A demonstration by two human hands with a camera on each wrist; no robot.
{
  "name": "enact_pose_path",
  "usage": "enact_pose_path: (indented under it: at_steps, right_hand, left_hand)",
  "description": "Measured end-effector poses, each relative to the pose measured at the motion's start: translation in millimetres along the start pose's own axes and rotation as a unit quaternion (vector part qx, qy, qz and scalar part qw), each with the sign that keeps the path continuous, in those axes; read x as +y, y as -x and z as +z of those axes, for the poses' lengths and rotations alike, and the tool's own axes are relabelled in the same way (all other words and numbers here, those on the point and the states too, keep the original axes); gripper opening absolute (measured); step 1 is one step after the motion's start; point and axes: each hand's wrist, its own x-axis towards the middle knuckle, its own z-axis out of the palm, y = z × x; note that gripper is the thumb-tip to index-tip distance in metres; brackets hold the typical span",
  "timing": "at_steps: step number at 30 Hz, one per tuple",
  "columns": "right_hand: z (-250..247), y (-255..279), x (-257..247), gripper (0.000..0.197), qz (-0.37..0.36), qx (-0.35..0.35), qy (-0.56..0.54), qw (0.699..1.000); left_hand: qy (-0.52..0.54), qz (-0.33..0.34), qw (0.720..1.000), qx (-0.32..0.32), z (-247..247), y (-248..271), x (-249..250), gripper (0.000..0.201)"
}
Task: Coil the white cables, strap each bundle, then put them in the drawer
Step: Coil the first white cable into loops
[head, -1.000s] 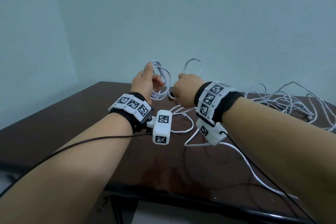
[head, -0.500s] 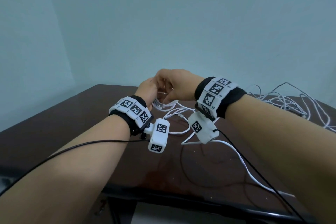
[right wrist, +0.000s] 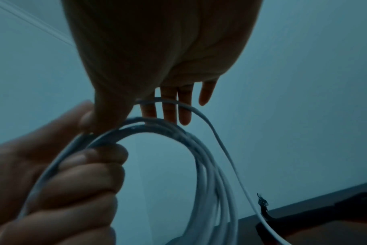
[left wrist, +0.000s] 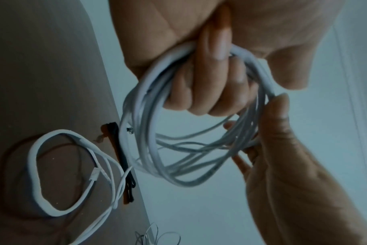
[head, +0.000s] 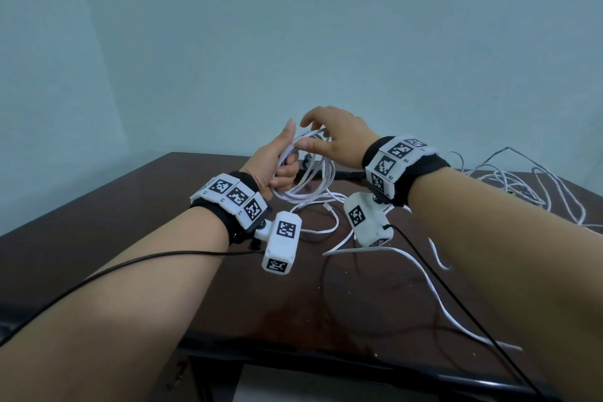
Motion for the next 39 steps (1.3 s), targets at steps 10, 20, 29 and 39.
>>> enact_pose_path:
  at_steps: [10,20,29,39]
  right_hand:
    - [2,2,2,0.026,0.057,-0.102,-0.016,0.993]
    - [11,10,7,0.065,0.057,-0.068,-0.06,0.994]
    - [39,43,41,0.098,0.221,-0.25,-0.021,0.942]
    - [53,50,45,0.068,0.21,-0.305,0.091,0.925]
  left_hand:
    - [0.092,0.023,0.995,-0.032,-8,2,0,0.053]
    - [0.121,0.043,0.991,0.048,-3,-4,-8,0.043]
    - [0.228,0.082,0.963,0.12,-15,-4,6,0.045]
    - [0.285,0.105,0.943,0.135,-16,2,16,0.045]
